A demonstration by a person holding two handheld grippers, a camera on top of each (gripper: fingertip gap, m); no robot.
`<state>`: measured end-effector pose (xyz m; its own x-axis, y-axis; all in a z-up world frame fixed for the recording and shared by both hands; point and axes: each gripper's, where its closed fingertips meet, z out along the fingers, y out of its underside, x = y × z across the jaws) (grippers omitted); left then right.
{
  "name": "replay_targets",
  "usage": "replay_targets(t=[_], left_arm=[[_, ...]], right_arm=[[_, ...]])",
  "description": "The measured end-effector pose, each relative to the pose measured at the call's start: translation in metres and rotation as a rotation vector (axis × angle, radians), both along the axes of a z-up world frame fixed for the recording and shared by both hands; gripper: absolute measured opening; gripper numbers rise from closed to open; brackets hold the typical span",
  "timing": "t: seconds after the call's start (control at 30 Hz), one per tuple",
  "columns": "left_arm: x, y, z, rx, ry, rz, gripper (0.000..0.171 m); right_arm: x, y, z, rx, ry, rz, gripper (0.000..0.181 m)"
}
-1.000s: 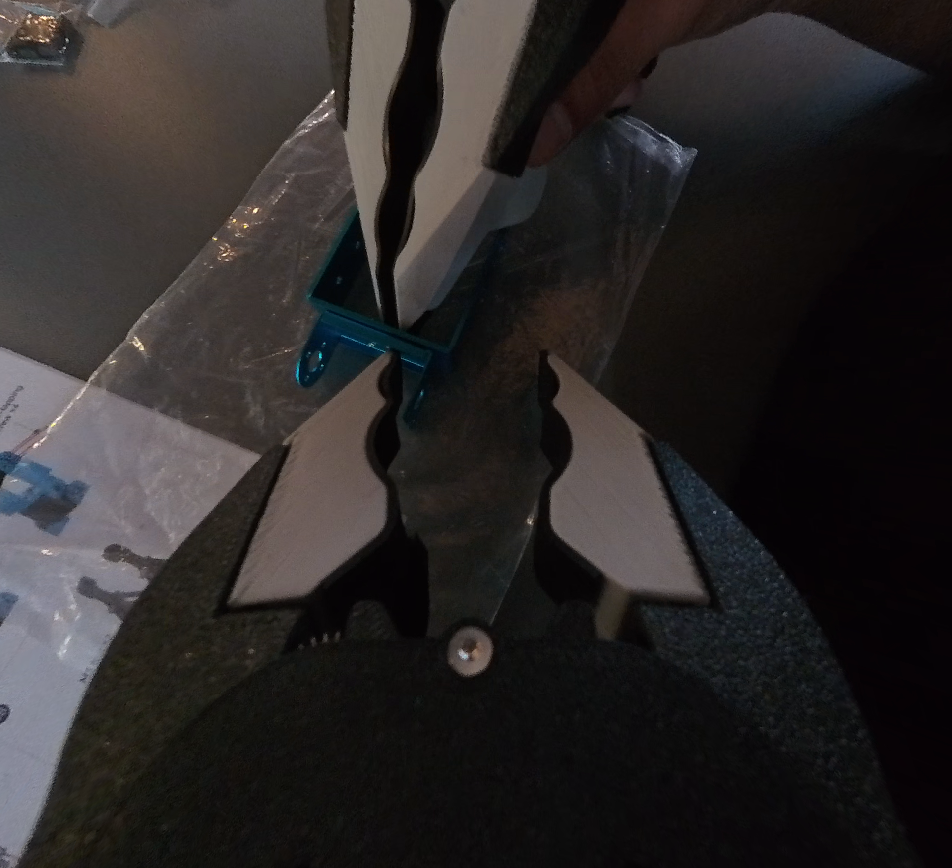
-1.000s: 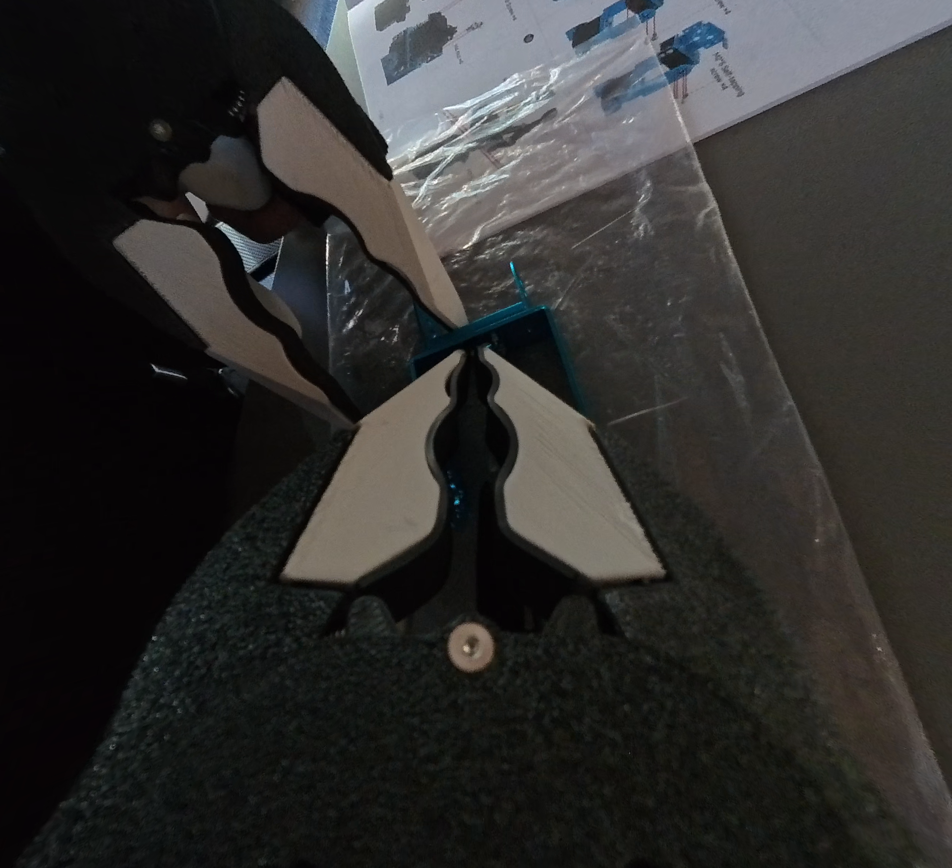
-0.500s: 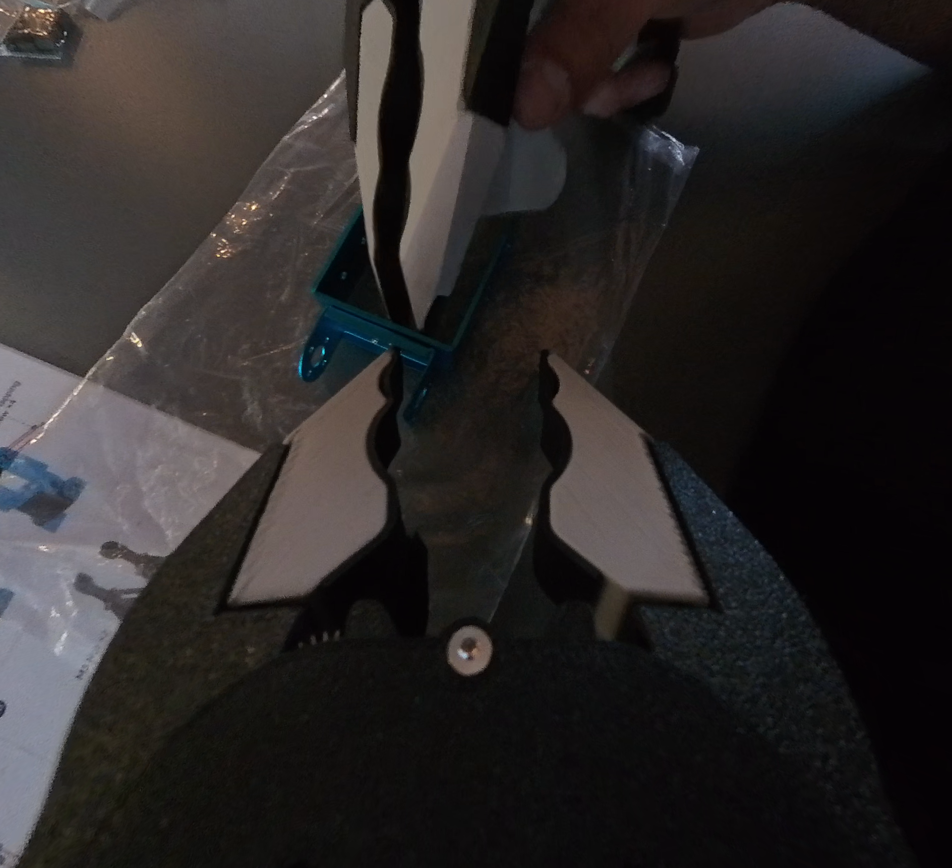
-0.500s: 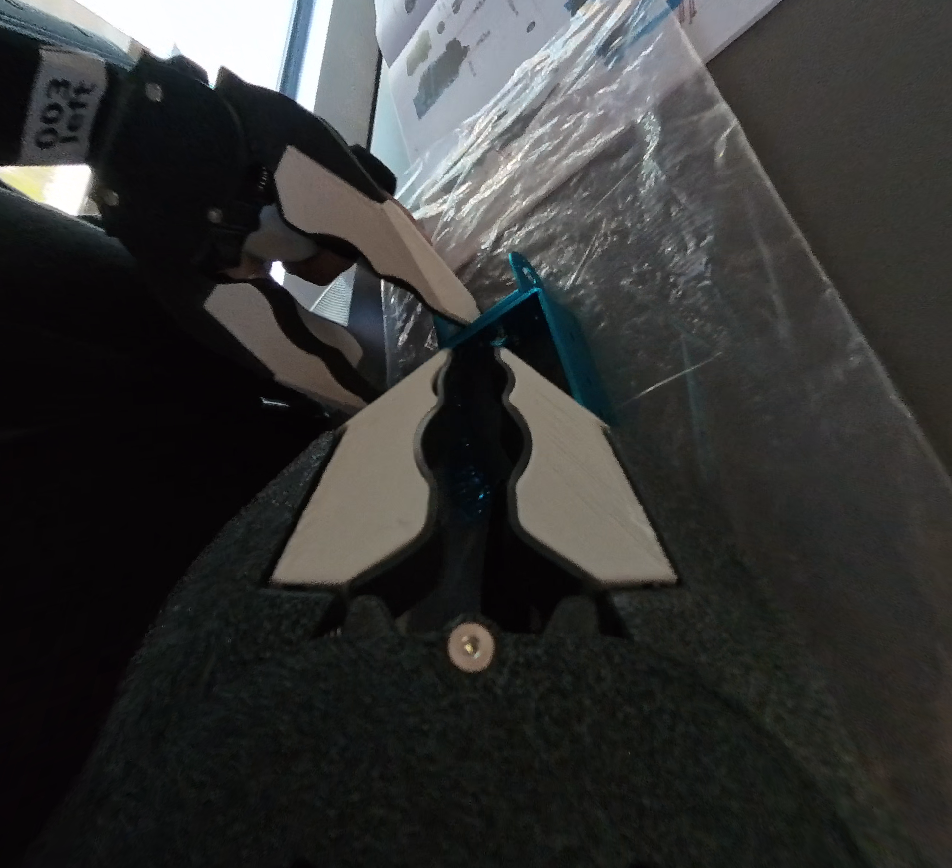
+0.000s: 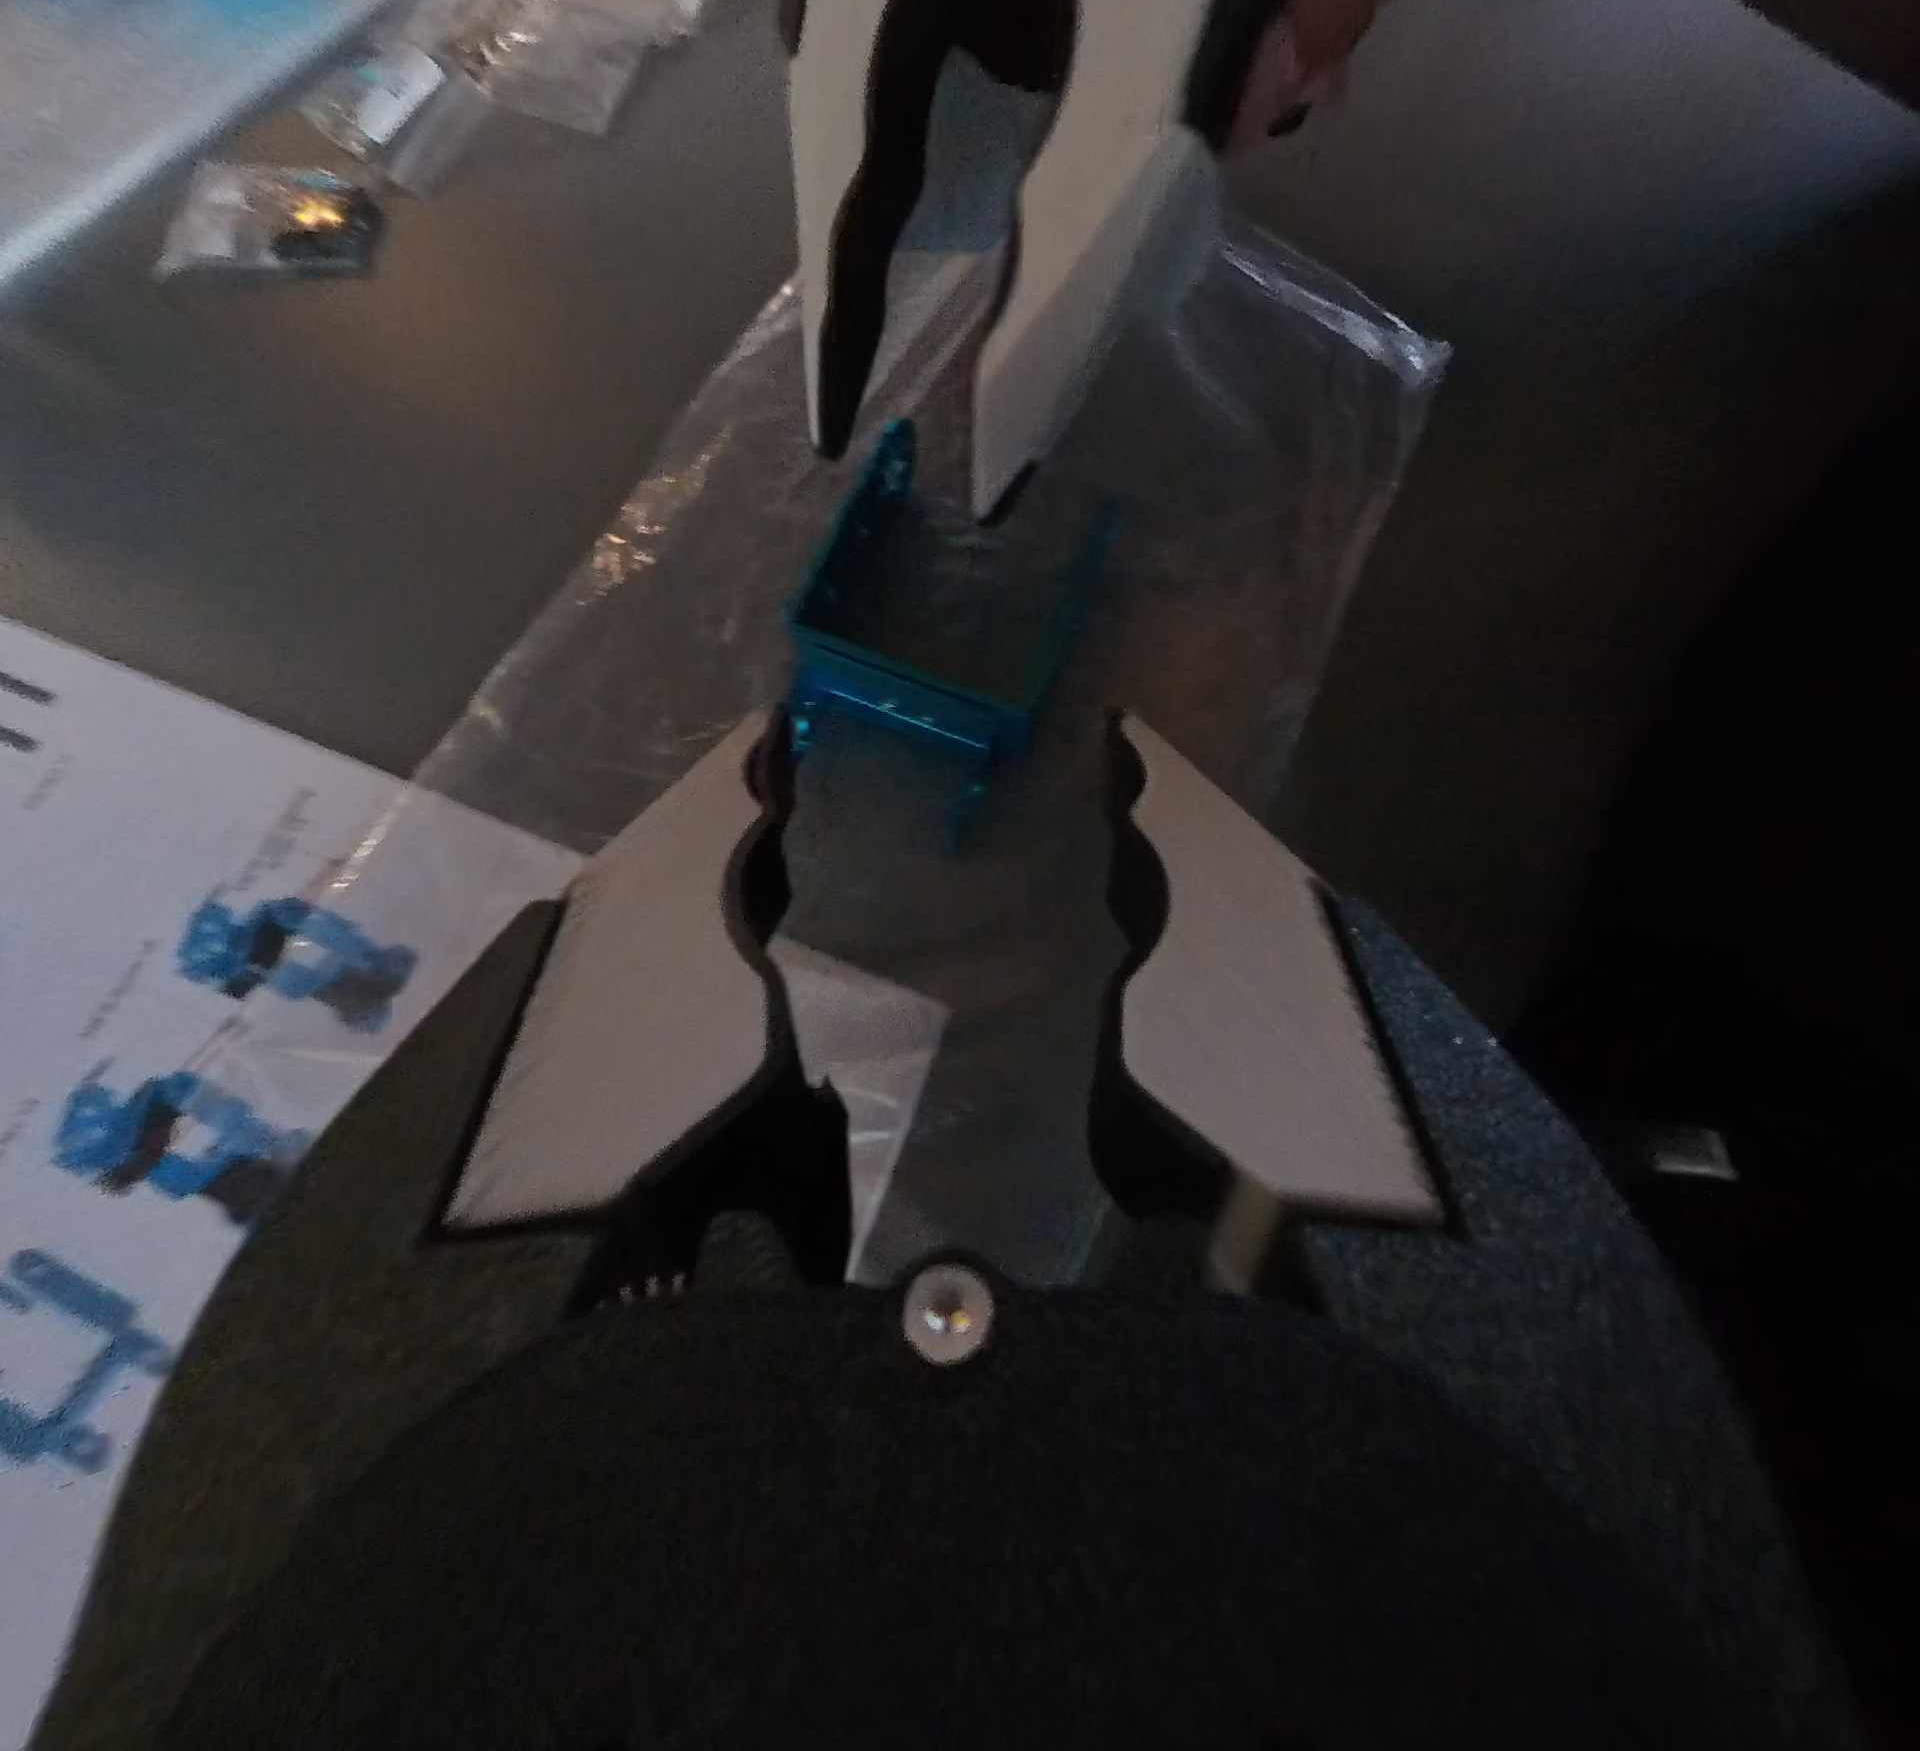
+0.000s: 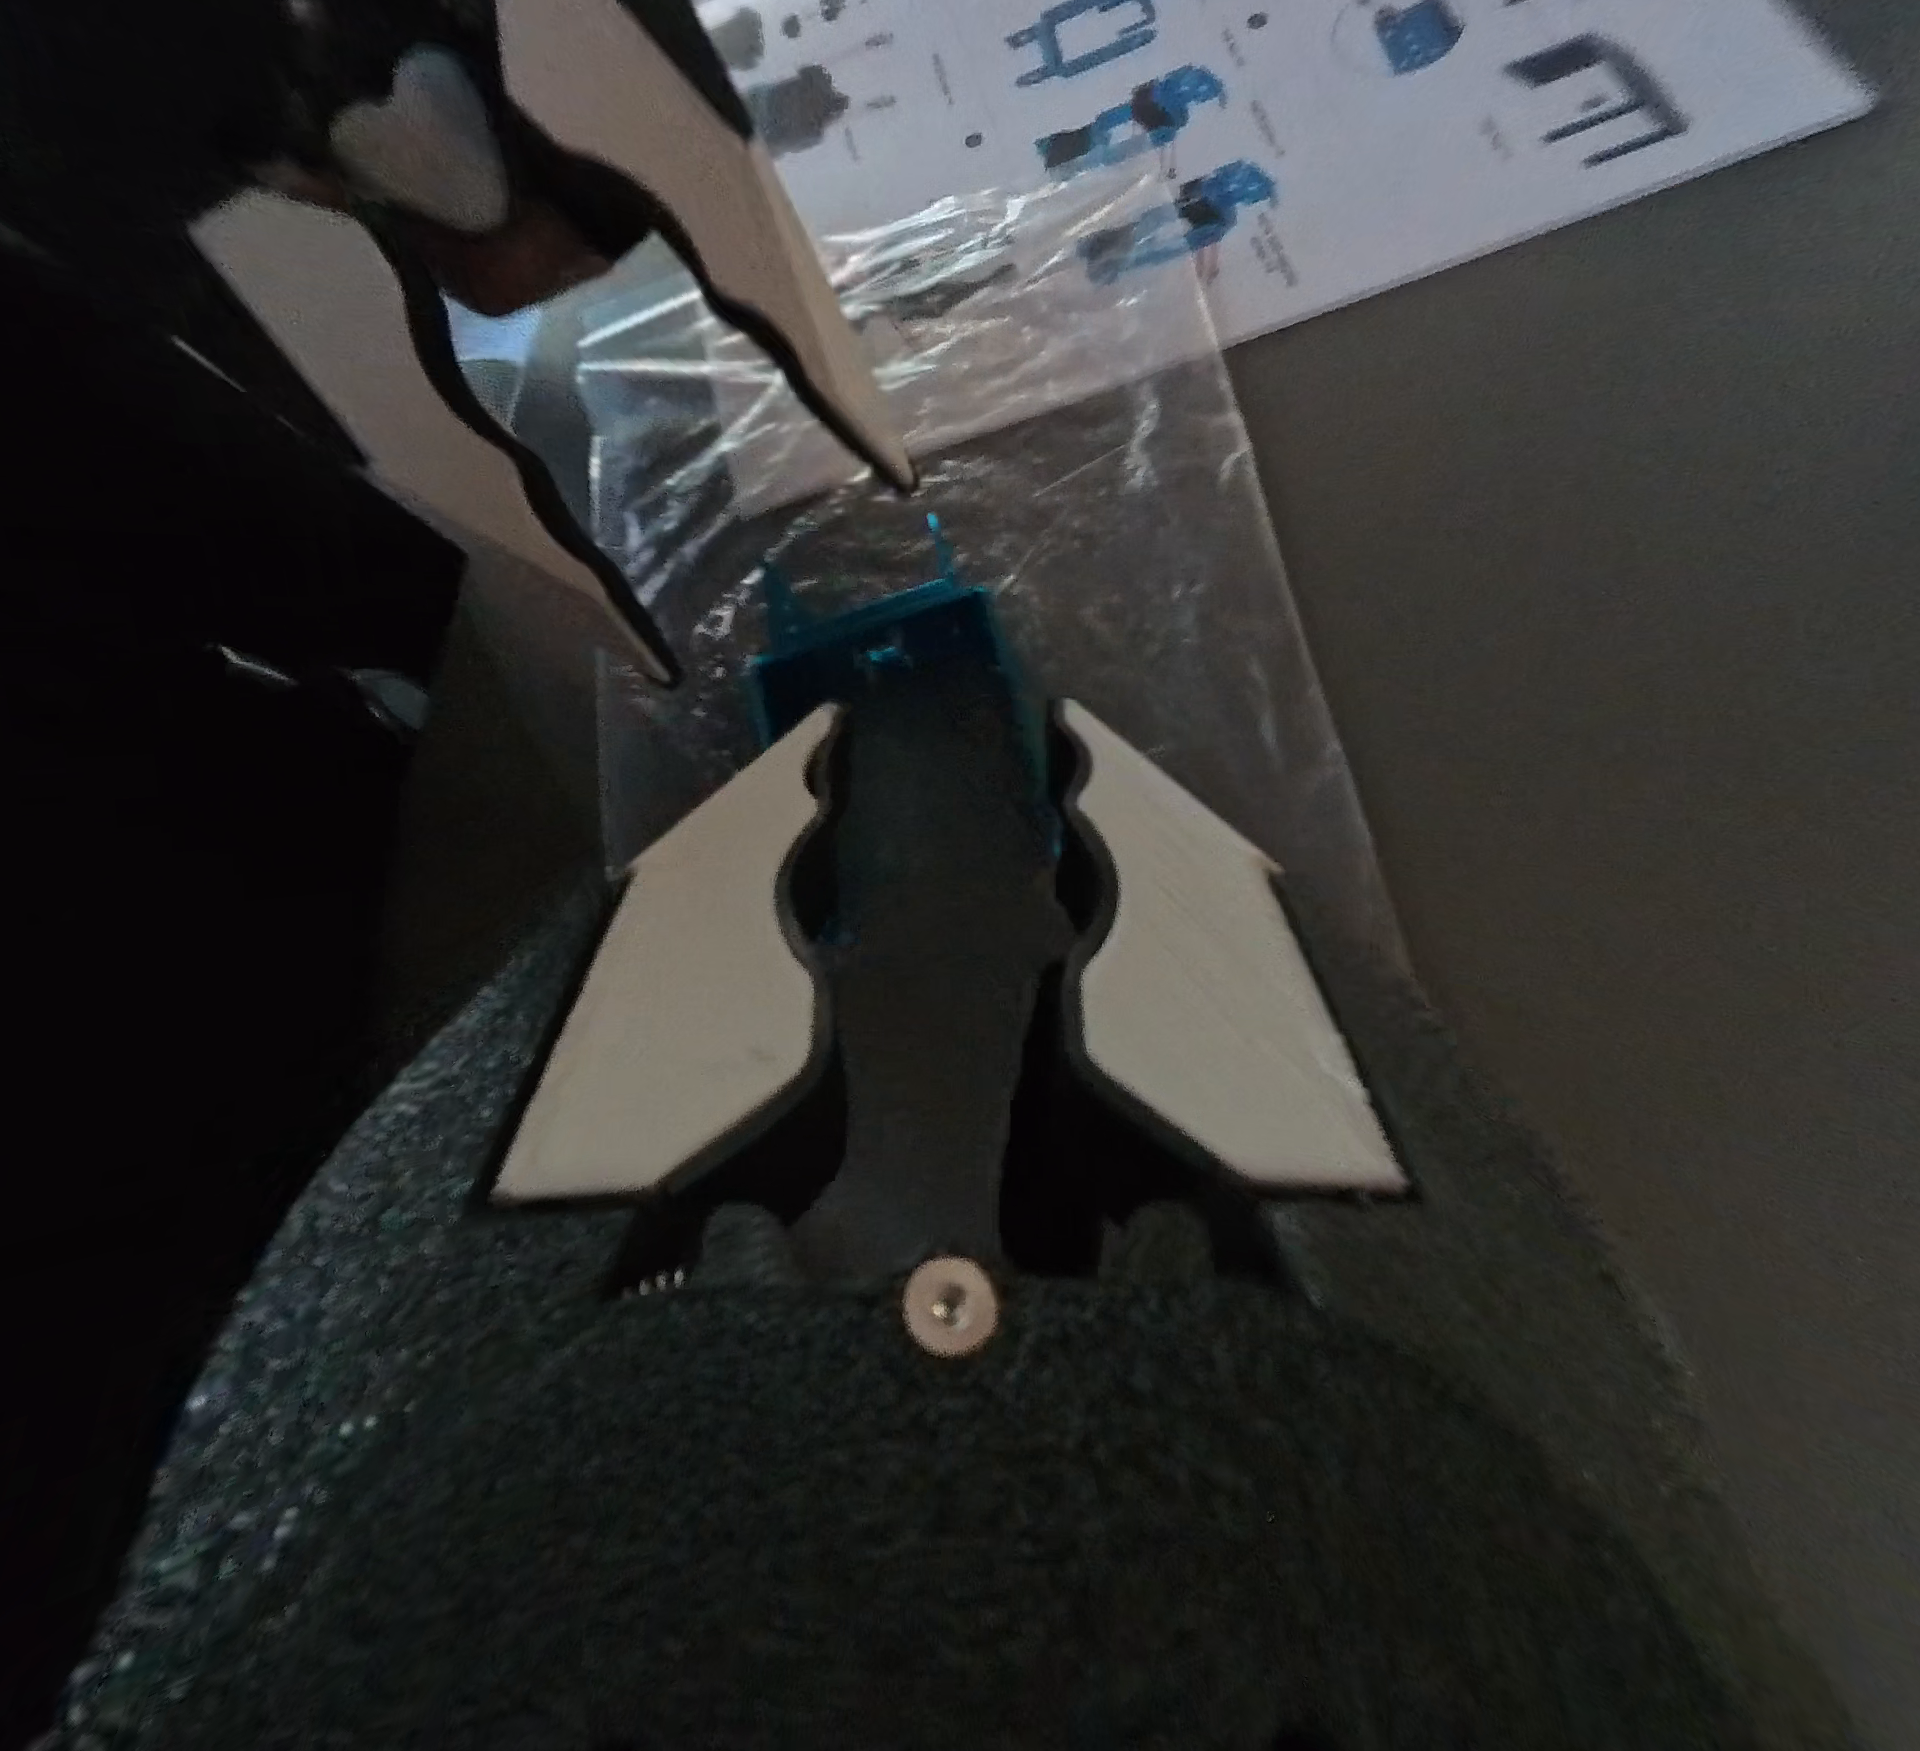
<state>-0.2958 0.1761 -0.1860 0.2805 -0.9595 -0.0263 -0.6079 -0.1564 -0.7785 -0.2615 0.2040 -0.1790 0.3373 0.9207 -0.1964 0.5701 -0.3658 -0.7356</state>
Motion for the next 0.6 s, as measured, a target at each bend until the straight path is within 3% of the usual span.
replay_targets(t=[0.07,0.17,0.33,0.4,0.6], left_arm=[[-0.002,0.008,0.003,0.027,0.005,-0.036,0.073],[0.008,0.010,-0.001,0.038,0.033,-0.176,0.083],[0.025,0.007,-0.016,0.012,0.095,-0.336,0.083],[0.026,0.008,-0.026,0.011,0.141,-0.359,0.070],[0.022,0.014,-0.019,0.025,0.130,-0.329,0.064]], right_arm=[[0.007,0.002,0.002,0.020,-0.011,0.000,0.052],[0.011,0.000,0.006,0.009,0.024,0.016,0.056],[0.010,-0.001,0.021,-0.019,0.190,0.002,0.045],[0.012,-0.002,0.023,-0.029,0.215,-0.005,0.043],[0.030,0.010,0.010,0.010,0.120,-0.054,0.034]])
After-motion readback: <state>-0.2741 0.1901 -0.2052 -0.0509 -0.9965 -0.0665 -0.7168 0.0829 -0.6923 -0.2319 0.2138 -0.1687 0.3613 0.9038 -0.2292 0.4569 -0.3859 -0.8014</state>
